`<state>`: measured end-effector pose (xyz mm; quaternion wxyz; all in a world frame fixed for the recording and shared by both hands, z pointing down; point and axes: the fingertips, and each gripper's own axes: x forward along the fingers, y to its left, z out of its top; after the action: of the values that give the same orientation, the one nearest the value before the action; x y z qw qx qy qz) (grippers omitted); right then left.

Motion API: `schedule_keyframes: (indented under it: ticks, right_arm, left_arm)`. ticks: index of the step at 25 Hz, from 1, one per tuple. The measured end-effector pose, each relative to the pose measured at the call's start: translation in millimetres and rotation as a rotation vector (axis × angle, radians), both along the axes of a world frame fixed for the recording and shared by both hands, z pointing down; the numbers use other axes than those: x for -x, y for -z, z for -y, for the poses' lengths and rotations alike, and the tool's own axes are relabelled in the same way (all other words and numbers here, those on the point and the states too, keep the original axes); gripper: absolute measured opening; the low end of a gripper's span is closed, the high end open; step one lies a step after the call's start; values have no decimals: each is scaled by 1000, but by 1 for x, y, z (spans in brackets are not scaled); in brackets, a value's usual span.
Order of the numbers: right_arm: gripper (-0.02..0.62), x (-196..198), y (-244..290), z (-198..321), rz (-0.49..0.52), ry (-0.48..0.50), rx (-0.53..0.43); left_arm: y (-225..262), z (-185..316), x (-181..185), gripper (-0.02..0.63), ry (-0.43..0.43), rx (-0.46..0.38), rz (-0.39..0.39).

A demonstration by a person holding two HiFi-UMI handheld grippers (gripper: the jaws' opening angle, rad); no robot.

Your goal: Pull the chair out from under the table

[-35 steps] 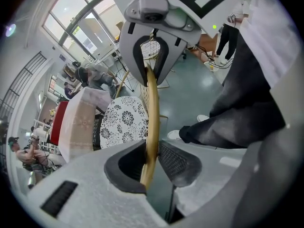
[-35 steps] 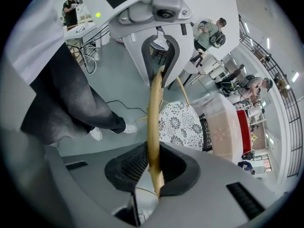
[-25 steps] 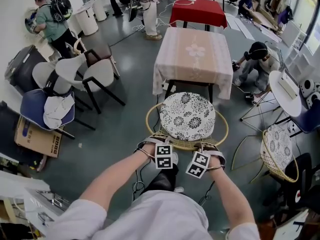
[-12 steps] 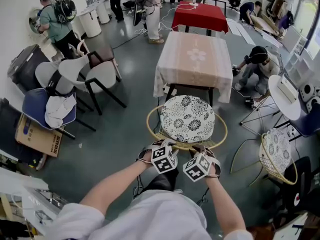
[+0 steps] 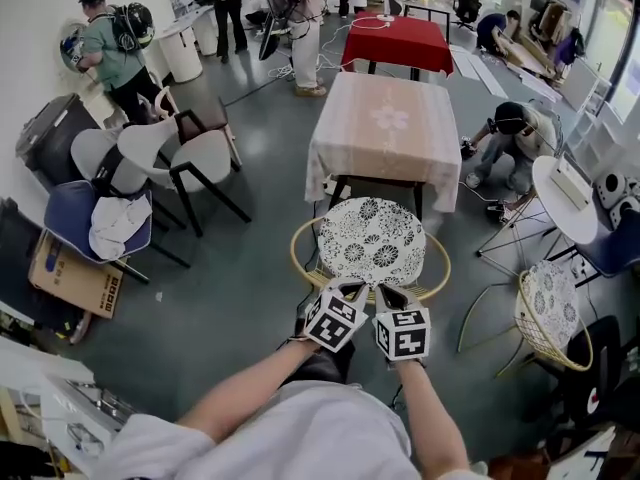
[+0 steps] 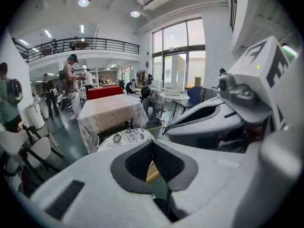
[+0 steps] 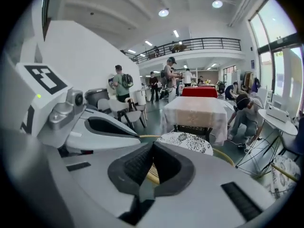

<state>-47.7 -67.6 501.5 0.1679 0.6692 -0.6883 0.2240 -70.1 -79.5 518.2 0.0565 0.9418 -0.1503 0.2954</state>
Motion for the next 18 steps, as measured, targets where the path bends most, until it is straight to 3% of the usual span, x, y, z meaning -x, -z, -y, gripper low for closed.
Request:
schedule_keyframes:
  ticks: [5, 18]
  right_arm:
    - [2, -7, 21, 4, 33, -50, -88]
    - [2, -10, 28, 6, 45, -62, -123]
  left_arm:
    - [27, 7, -4, 6, 98, 6, -107]
    - [36, 11, -9, 6, 158, 39, -170]
